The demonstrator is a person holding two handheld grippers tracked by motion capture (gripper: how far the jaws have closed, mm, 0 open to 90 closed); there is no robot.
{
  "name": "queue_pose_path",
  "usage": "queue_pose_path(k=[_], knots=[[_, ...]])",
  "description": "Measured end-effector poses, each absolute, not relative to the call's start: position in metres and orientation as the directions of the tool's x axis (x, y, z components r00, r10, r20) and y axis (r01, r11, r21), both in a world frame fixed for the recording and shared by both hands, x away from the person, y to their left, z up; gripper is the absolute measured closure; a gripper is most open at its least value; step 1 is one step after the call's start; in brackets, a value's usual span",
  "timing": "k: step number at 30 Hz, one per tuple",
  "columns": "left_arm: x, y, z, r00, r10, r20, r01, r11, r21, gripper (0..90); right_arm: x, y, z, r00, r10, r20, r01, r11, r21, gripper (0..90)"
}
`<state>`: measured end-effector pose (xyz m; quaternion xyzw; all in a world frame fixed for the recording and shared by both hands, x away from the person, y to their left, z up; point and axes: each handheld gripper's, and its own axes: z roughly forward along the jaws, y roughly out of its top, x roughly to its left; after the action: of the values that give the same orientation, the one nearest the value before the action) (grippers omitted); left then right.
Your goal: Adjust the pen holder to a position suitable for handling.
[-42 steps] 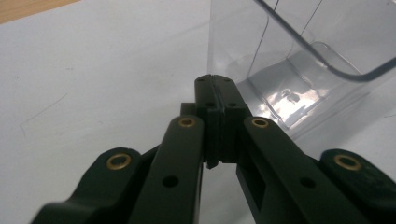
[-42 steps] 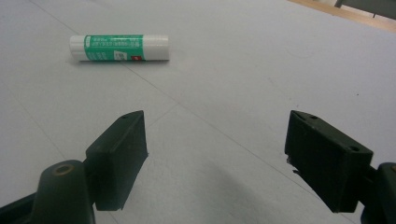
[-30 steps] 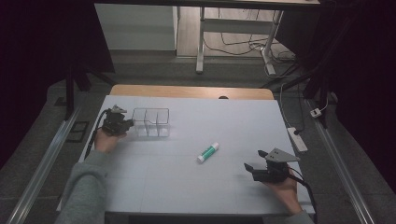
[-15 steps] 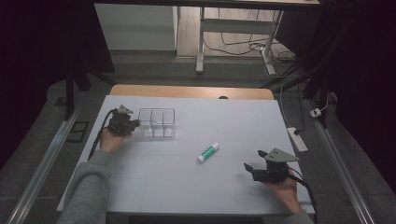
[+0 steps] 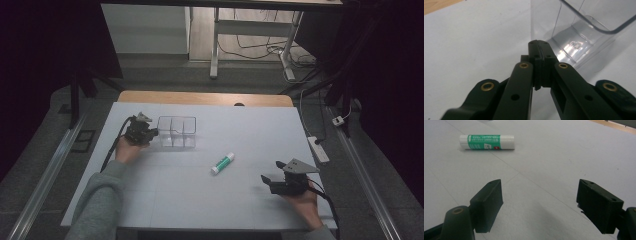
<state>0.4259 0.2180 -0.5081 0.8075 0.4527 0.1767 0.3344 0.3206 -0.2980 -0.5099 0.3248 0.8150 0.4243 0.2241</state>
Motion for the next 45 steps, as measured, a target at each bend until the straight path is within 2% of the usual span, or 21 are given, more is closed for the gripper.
queue_pose_path(k=[45], knots=[[0.435, 0.157, -0.507, 0.627, 0.779, 0.004, 0.567, -0.460, 0.684, 88.6, 0.322, -0.297, -0.511, -0.692, 0.717, -0.086, 0.341, 0.430, 0.836, 20.8]])
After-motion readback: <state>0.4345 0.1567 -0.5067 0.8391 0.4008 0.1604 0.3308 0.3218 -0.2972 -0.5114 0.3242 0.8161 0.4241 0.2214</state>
